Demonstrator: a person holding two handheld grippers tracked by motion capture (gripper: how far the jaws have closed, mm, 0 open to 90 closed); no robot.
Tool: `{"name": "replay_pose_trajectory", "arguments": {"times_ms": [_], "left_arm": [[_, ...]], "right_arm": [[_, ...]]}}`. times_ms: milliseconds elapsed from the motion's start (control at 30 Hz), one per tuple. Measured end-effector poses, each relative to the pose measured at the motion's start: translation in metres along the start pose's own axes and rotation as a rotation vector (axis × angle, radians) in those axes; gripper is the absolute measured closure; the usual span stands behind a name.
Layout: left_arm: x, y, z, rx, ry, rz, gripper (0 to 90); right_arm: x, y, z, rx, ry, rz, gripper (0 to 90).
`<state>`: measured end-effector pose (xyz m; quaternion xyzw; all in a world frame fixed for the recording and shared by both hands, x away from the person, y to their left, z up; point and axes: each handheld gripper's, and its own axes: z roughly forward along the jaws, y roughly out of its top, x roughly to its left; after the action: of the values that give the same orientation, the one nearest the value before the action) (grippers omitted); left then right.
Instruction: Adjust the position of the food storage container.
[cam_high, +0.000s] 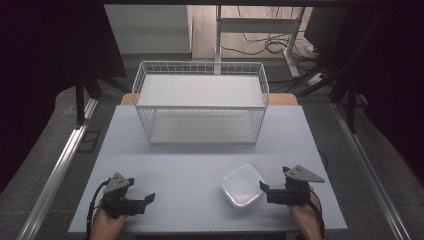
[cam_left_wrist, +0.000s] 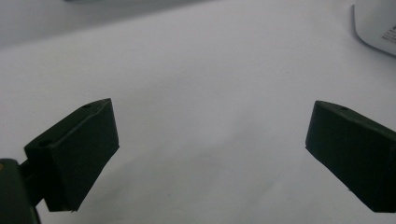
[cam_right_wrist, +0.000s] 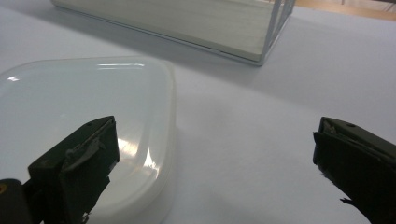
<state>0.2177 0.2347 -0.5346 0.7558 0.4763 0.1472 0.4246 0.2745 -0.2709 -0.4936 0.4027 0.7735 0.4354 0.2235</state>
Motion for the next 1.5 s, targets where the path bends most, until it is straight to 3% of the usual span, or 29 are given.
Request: {"name": "replay_pose_trajectory", "arguments": {"times_ms": [100,433,667,833,867,933,967,1000,1033,1100,1133,1167,1200,1233,1300,1500], "left_arm": [[-0.003,0.000,0.003,0.018,-0.004,0.017,2.2],[-0.006,0.001,0.007,0.049,-0.015,0.030,2.4],[-0.007,0.001,0.009,0.058,-0.023,0.029,2.6],[-0.008,0.001,0.010,0.062,-0.027,0.032,2.7],[-0.008,0.001,0.010,0.064,-0.031,0.032,2.8],[-0.008,0.001,0.011,0.065,-0.032,0.033,2.9],[-0.009,0.001,0.011,0.067,-0.033,0.035,3.0],[-0.009,0.002,0.011,0.067,-0.035,0.037,3.1],[-0.009,0.002,0.011,0.067,-0.035,0.037,3.1],[-0.010,0.002,0.011,0.066,-0.038,0.039,3.3],[-0.010,0.002,0.011,0.064,-0.041,0.041,3.5],[-0.010,0.002,0.011,0.064,-0.041,0.041,3.6],[-0.011,0.002,0.011,0.063,-0.045,0.039,3.8],[-0.011,0.003,0.011,0.063,-0.049,0.038,3.8],[-0.012,0.003,0.012,0.065,-0.057,0.039,4.2],[-0.016,0.004,0.014,0.083,-0.082,0.037,5.4]], "right_arm": [[-0.003,-0.001,-0.002,0.006,0.029,0.012,0.4],[-0.009,-0.003,-0.003,0.027,0.039,0.060,0.0],[-0.013,-0.002,-0.005,0.018,-0.016,0.087,0.0],[-0.017,-0.001,-0.009,0.038,-0.032,0.087,0.0],[-0.019,-0.002,-0.011,0.076,-0.038,0.052,0.0],[-0.019,-0.003,-0.011,0.094,-0.032,0.028,0.9],[-0.019,-0.004,-0.011,0.124,-0.064,0.011,6.0],[-0.019,-0.006,-0.011,0.151,-0.072,0.011,20.4],[-0.019,-0.006,-0.011,0.151,-0.072,0.011,20.4],[-0.019,-0.006,-0.011,0.172,-0.045,0.034,37.5],[-0.017,-0.005,-0.012,0.197,-0.003,0.029,57.3],[-0.017,-0.005,-0.012,0.197,-0.003,0.029,57.3],[-0.014,-0.005,-0.010,0.217,0.037,0.003,71.7],[-0.014,-0.005,-0.010,0.217,0.037,0.003,71.7],[-0.009,-0.006,-0.006,0.234,0.086,-0.012,83.8],[-0.001,-0.005,0.000,0.251,0.136,-0.040,89.7]]}}
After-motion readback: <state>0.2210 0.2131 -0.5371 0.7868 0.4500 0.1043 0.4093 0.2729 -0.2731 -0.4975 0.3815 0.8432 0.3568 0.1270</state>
